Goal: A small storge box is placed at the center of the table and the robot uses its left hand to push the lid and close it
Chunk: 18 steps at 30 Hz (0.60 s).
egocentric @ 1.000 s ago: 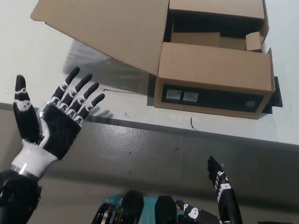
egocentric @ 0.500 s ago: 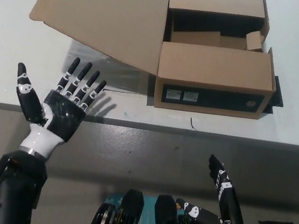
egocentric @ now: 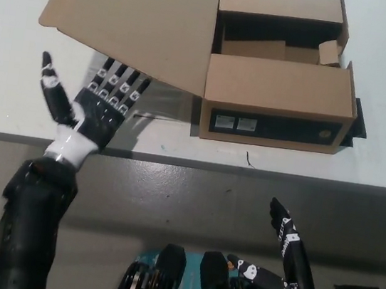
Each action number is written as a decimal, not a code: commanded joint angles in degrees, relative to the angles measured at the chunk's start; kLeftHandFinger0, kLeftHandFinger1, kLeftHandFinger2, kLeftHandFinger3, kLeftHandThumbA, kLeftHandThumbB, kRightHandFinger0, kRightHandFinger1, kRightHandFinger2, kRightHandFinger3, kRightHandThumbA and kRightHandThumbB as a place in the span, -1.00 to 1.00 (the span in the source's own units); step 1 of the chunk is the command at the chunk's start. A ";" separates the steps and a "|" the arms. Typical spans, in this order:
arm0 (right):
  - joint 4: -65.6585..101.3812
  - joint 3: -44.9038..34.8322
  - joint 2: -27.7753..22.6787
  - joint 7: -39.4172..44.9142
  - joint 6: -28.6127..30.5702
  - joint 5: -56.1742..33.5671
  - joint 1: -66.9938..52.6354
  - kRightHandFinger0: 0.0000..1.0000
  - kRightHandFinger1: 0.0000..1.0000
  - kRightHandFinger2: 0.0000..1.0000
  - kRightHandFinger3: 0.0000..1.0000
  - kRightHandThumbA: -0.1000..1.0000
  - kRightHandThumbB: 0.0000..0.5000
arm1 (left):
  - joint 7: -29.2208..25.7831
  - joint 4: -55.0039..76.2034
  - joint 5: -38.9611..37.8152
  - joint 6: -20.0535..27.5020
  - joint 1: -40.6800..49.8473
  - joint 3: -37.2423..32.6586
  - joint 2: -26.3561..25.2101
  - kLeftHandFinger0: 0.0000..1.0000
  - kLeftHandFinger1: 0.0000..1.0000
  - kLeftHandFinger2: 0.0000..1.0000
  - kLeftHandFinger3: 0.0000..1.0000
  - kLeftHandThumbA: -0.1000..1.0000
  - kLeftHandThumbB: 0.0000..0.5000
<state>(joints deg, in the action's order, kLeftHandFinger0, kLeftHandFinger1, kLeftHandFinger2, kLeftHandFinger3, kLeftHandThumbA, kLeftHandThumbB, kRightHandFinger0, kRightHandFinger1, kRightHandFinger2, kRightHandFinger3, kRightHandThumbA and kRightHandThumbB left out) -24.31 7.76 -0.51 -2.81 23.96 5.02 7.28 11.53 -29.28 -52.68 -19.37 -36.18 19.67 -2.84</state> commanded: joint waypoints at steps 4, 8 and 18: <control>1.54 0.32 0.18 -0.46 2.97 -0.12 1.67 1.00 1.00 1.00 1.00 1.00 0.38 | 1.33 -6.40 3.40 2.81 -9.19 0.55 -2.04 1.00 1.00 1.00 1.00 1.00 0.44; 1.68 0.35 0.06 -0.72 2.97 0.07 1.77 1.00 1.00 1.00 1.00 1.00 0.38 | 2.67 -8.60 5.30 3.87 -13.06 -0.32 -2.43 1.00 1.00 1.00 1.00 1.00 0.50; 1.70 0.44 0.22 -0.93 2.97 0.27 1.89 1.00 1.00 1.00 1.00 1.00 0.39 | 0.26 8.33 25.07 7.57 -15.83 -17.39 -3.44 1.00 1.00 1.00 1.00 1.00 0.54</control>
<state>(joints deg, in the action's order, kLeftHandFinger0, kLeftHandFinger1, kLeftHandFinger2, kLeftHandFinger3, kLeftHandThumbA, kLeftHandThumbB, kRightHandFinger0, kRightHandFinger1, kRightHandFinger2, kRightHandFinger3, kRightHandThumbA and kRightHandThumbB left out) -24.35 7.78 -0.51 -2.83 24.05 5.04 7.48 11.85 -28.73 -40.21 -15.90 -47.88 9.03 -5.04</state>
